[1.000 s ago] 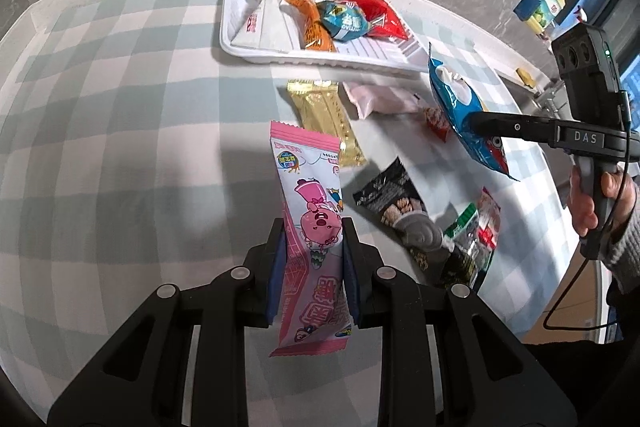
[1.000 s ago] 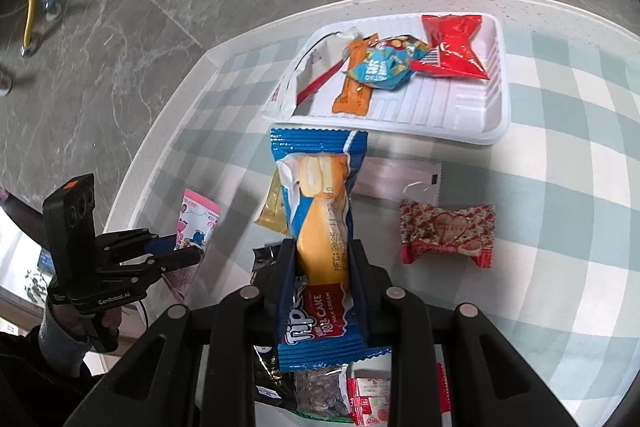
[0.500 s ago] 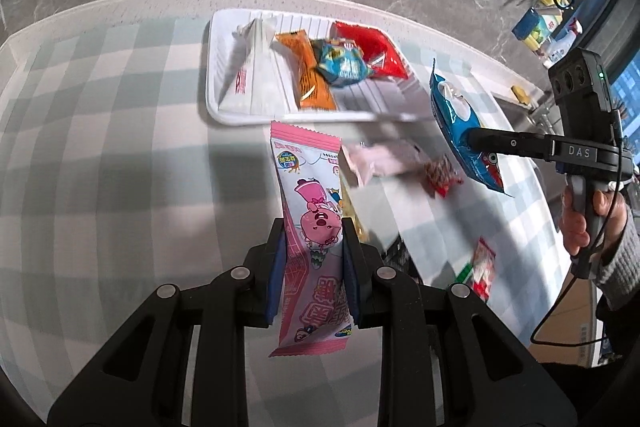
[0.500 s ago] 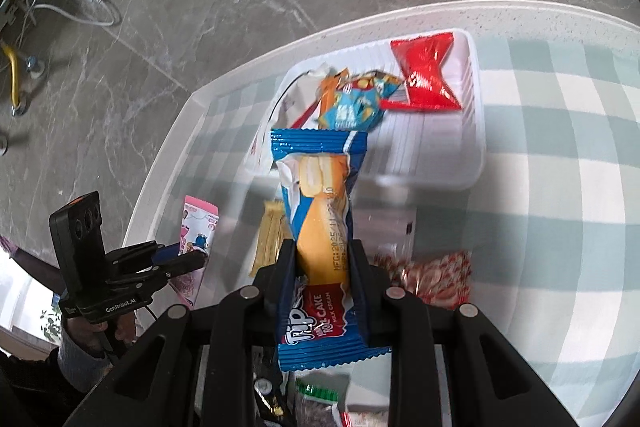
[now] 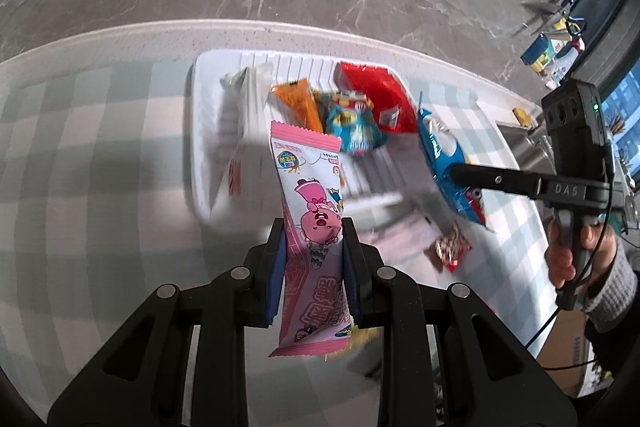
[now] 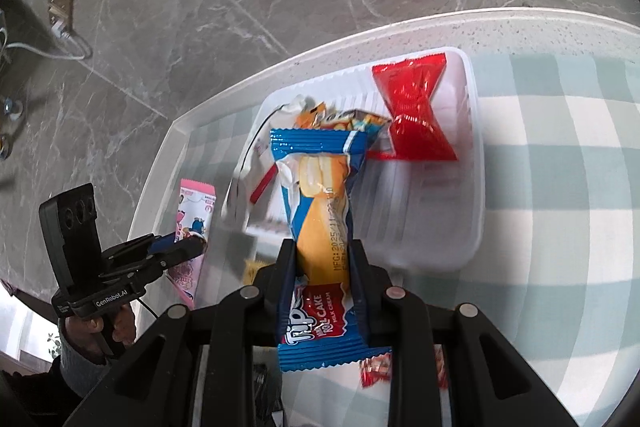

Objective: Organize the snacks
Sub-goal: 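Carry blue cake bar with right tool while left tool carries pink packet to tray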

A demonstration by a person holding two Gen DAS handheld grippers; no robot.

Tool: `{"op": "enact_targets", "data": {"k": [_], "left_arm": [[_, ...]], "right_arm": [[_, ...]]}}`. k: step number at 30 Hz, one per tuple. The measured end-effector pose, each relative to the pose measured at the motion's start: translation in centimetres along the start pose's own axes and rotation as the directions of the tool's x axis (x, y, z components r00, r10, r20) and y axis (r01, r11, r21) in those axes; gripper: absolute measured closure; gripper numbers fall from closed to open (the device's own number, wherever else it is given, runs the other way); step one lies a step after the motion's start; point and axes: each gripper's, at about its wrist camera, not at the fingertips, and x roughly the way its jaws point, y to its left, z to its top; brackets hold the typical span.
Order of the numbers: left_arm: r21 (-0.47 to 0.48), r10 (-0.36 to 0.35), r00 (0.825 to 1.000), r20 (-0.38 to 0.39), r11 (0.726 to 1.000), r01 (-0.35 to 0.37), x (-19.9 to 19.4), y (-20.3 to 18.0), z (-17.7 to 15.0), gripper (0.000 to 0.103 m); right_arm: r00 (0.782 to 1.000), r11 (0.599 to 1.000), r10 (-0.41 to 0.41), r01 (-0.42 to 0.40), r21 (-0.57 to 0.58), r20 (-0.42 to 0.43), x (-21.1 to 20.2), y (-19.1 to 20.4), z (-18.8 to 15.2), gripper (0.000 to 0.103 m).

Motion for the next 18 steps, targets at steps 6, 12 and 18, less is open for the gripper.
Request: {"op": "enact_targets", "data": {"k": [6,12,18], "left_arm": [[0.02,-0.017,1.0,-0.018,1.0,0.017,2.5,-0.2,2.9,0.08],[0.016,-0.016,0.999,-0.05,1.0,0.017,5.5,0.3,5.1,0.08],[-0.004,-0.007,0.998,-0.069,1.0,0.007,7.7,1.3,6.6,0.08]], "right_arm": [[1.0,1.0,-0.005,0.005,0.017,0.006,1.0,-0.8,1.8,0.075],[1.0,1.0,-0.015,0.015,0.025,0.014,1.8,-1.5,3.8,0.075],[1.0,0.999,-0.025,0.025,0.028,0.002,3.0,-1.9,5.5,0.075]]}}
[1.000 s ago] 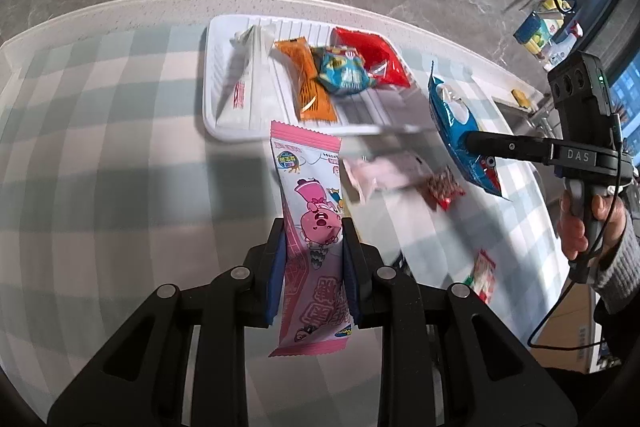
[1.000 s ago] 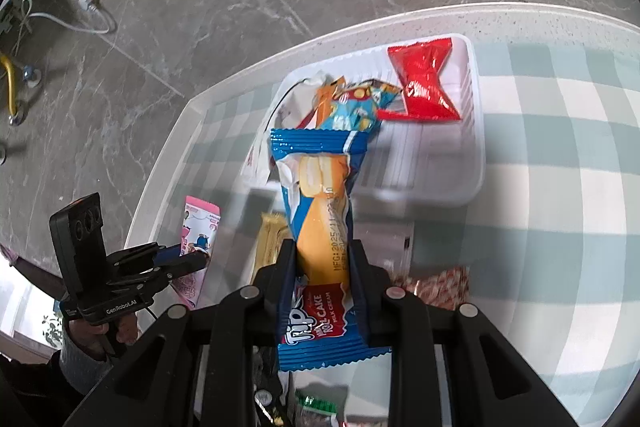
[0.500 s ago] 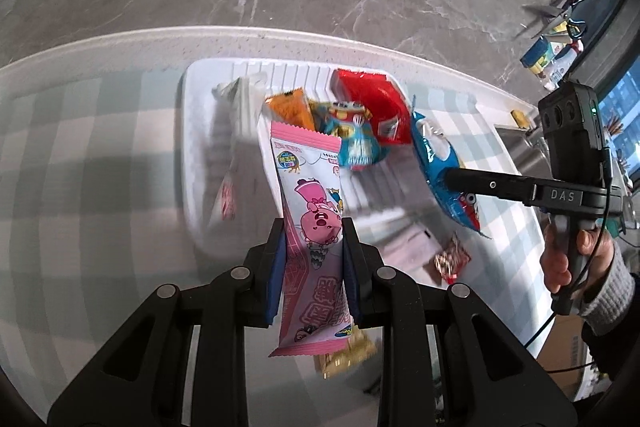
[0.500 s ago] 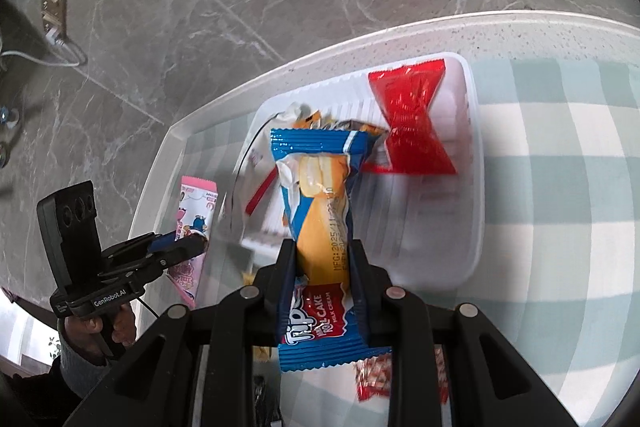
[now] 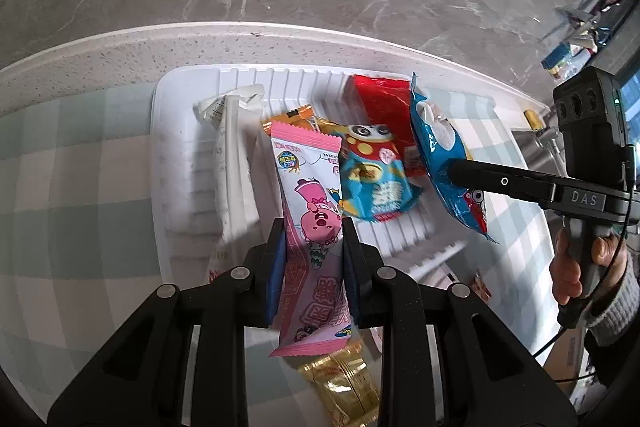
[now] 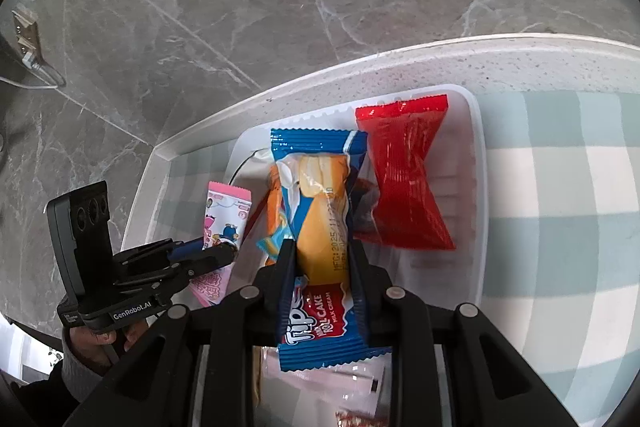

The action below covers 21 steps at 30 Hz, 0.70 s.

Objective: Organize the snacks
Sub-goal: 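Carry blue cake bar with right tool while left tool carries pink packet to tray, then open both tools to drop the snacks into the tray and withdraw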

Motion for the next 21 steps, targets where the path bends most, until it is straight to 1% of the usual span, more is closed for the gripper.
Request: {"op": "enact_targets", "data": {"k": [3,6,12,18,21], "left_arm": [[-0.012,-0.004,1.0,-0.004,1.0,0.004,0.7,0.5,0.5,0.08],[-0.01,0.002,1.0,0.003,1.0,-0.002,1.2,0.6,0.9,0.079],[-0.001,0.018,1.0,0.007,1.0,-0.018,1.8,0.6,1.0,0.079],[0.019,0.035,0.999,0.003,0.999,-0.035,2.4,0.2,0.7,0.078],[0.036,0.048,0.999,0.008,0.998,-0.048,2.5,-0.2,0.7,0.076]], "right_arm": [[1.0,1.0,-0.027,0.027,0.007,-0.013,0.9,-0.3,0.4,0.075],[0.999,0.999,-0.047,0.047,0.012,-0.008,1.5,-0.7,0.3,0.075],[0.998,0.998,-0.061,0.062,0.026,-0.012,1.8,-1.7,-0.2,0.075],[0.996,0.996,-0.092,0.092,-0.013,-0.009,1.6,-1.3,-0.5,0.074],[0.994,0.994,-0.108,0.108,-0.026,-0.003,1.5,-1.1,-0.5,0.071]]}}
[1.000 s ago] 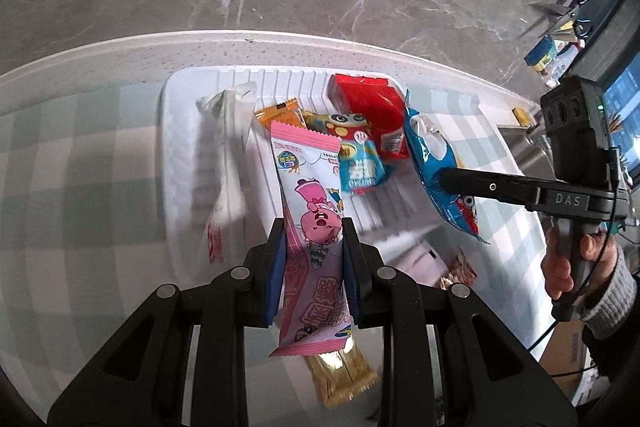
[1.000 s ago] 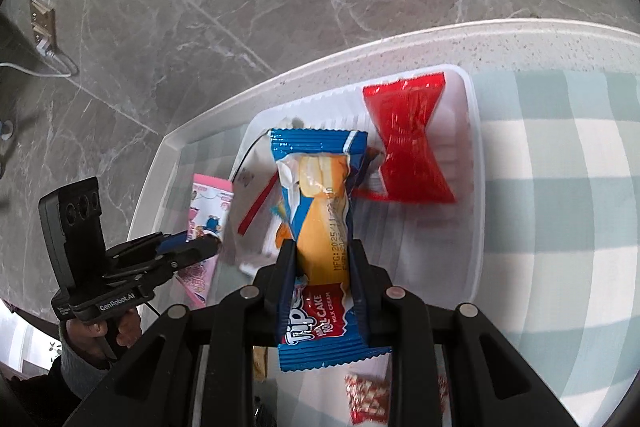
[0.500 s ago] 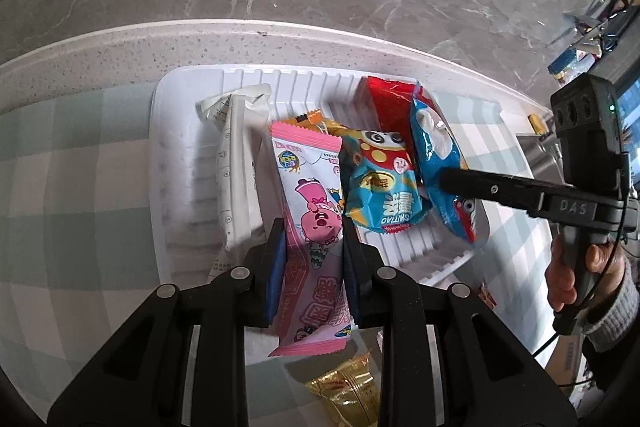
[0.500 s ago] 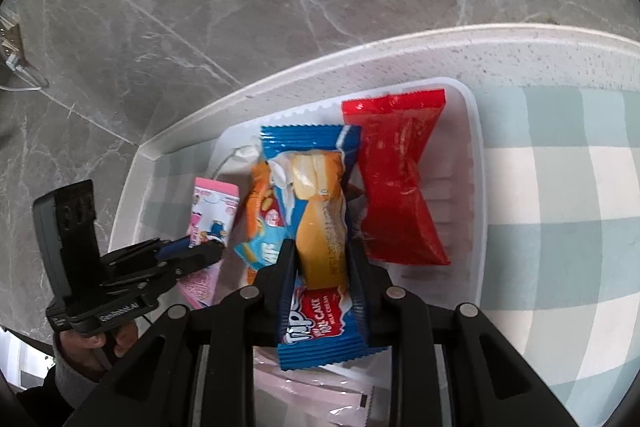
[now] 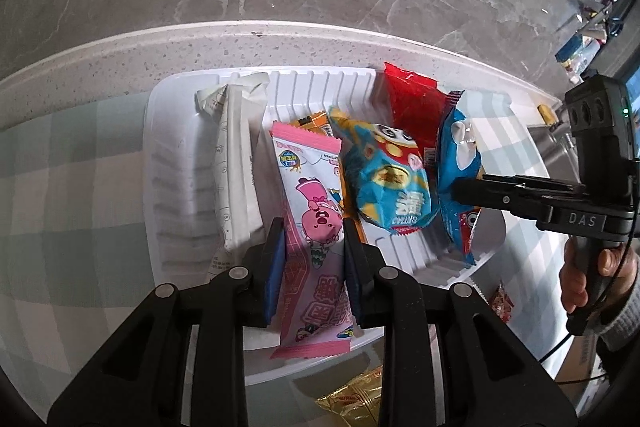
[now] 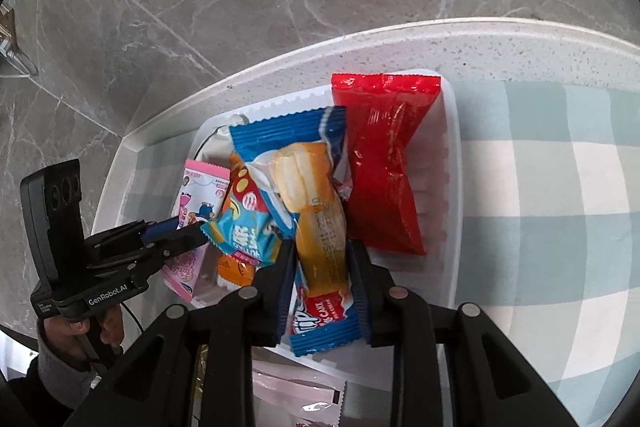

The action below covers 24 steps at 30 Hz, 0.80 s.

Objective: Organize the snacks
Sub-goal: 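Open both tools to drop the snacks into the tray and withdraw, then move left tool to the gold packet while right tool moves to red heart-print packet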

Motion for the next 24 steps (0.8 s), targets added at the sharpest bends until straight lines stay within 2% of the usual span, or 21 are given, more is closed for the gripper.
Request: {"op": "enact_targets", "data": {"k": [5,7,9,17,24], "left_arm": [[0.005,0.013,1.0,0.016,1.0,-0.013,-0.5,-0.3,0.2,0.073],[0.001,0.004,0.999,0.031,1.0,-0.004,-1.1,-0.3,0.2,0.06],[-0.001,-0.01,0.999,0.048,1.0,0.01,-1.8,-0.5,0.3,0.056],[0.011,-0.004,0.996,0.095,1.0,0.003,-4.6,-1.5,0.0,0.056],[0.02,-0.002,0.993,0.122,1.0,-0.001,-7.9,-3.0,-2.8,0.056]], "right_arm": [[1.0,1.0,0.004,-0.004,-0.009,0.022,-0.9,0.4,-0.2,0.071],[0.999,1.0,0.003,-0.002,-0.017,0.034,-1.5,0.6,-0.3,0.071],[0.999,1.0,0.005,-0.004,-0.017,0.047,-2.2,0.8,-0.6,0.071],[0.995,1.0,0.022,-0.021,-0.014,0.096,-5.3,1.2,-2.2,0.071],[0.991,1.0,0.017,-0.015,-0.018,0.133,-8.0,1.6,-4.8,0.067]]}}
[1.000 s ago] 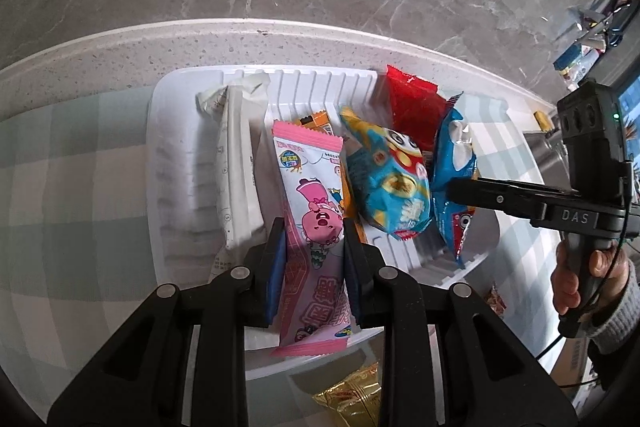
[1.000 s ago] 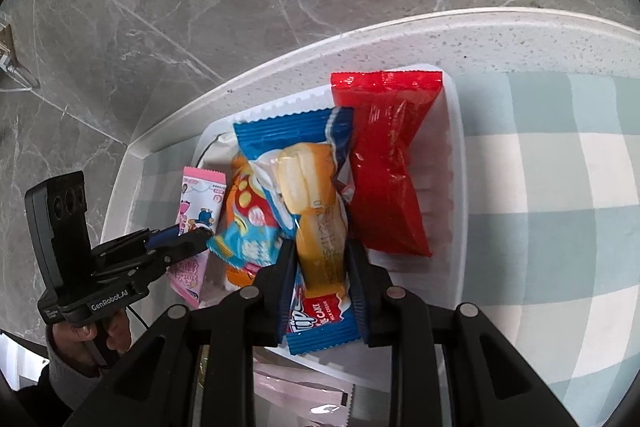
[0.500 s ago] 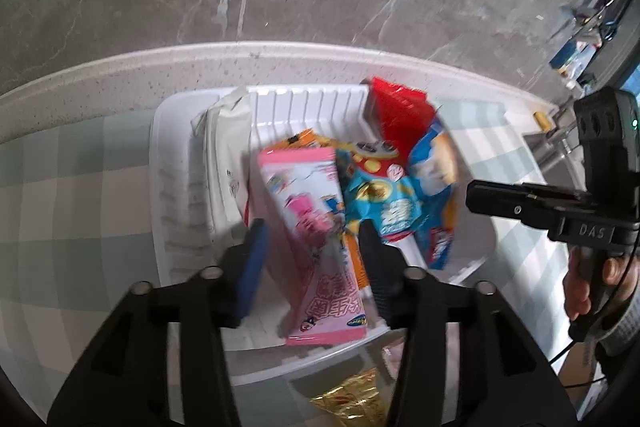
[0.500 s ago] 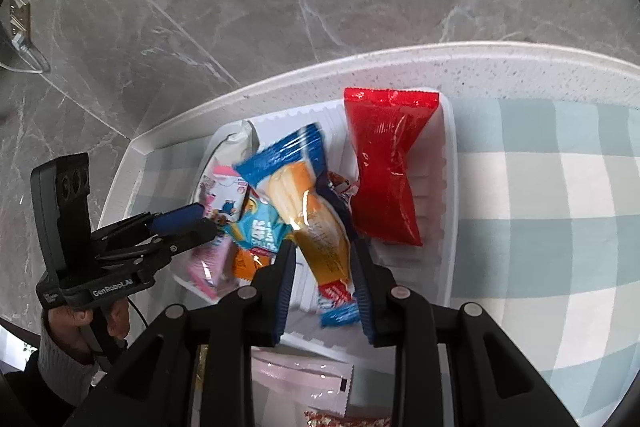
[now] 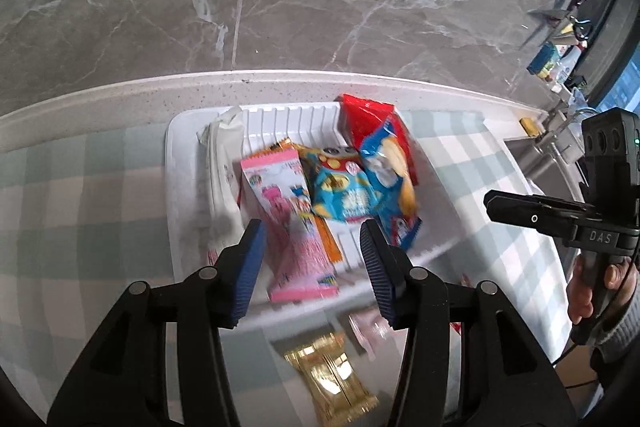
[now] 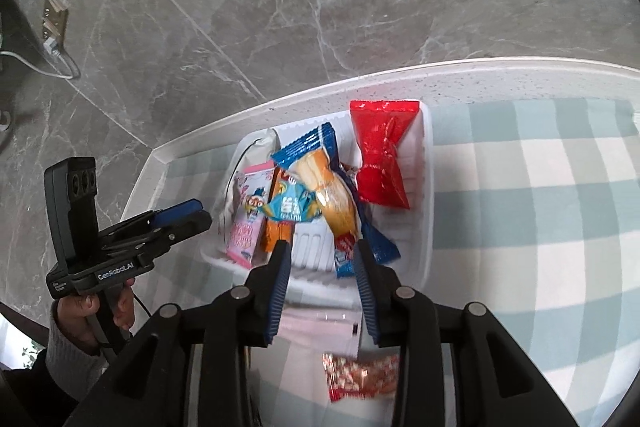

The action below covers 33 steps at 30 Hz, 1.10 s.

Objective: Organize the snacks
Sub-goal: 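Move left tool to the gold packet while right tool moves to red heart-print packet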

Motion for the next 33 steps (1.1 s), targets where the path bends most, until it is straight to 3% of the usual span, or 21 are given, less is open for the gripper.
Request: {"op": "enact_targets", "data": {"k": [7,16,22,33], "left_arm": [[0.0,0.008,1.0,-0.021,1.0,-0.008,-2.4,-1.4,-4.3,0.056],[-0.044,0.017,0.995,-0.097,0.999,-0.022,-2.3,-1.3,-9.7,0.056],[-0.056,0.014,0.994,-0.107,0.998,-0.02,-2.3,-1.4,-11.2,0.056],[-0.043,0.016,0.991,-0.133,0.999,-0.022,-1.4,-1.4,-10.9,0.054]], "right_arm": [[0.999,0.998,-0.038,0.038,-0.042,-0.004,-1.8,0.3,-3.2,0.065],[0.996,0.995,-0.083,0.08,-0.065,-0.045,-1.8,0.1,-8.1,0.057],[0.996,0.999,-0.038,0.036,-0.03,-0.076,-0.7,0.1,-9.8,0.057],[0.992,0.995,0.071,-0.063,0.073,-0.104,3.5,0.6,-9.0,0.052]]}}
